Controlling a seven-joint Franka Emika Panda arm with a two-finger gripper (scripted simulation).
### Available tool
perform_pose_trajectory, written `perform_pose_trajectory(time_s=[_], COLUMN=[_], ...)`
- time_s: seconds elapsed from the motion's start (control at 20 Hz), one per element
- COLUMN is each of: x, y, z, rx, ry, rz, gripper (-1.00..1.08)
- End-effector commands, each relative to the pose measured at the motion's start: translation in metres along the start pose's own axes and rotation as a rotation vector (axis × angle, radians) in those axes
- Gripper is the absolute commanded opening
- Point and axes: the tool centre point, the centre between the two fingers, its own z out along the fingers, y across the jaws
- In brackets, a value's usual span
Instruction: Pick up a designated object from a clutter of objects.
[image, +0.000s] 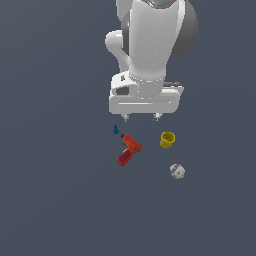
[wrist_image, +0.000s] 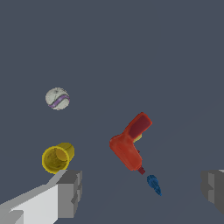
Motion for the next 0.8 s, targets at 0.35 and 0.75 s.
perform_pose_trajectory(time_s=[0.35, 0.75], x=[-0.016, -0.048], y=[-0.073, -0.132], z=[0.088, 0.154], rx=[-0.01, -0.002], ry=[-0.008, -0.014], rz=[-0.055, -0.104], gripper=[1.0, 1.0])
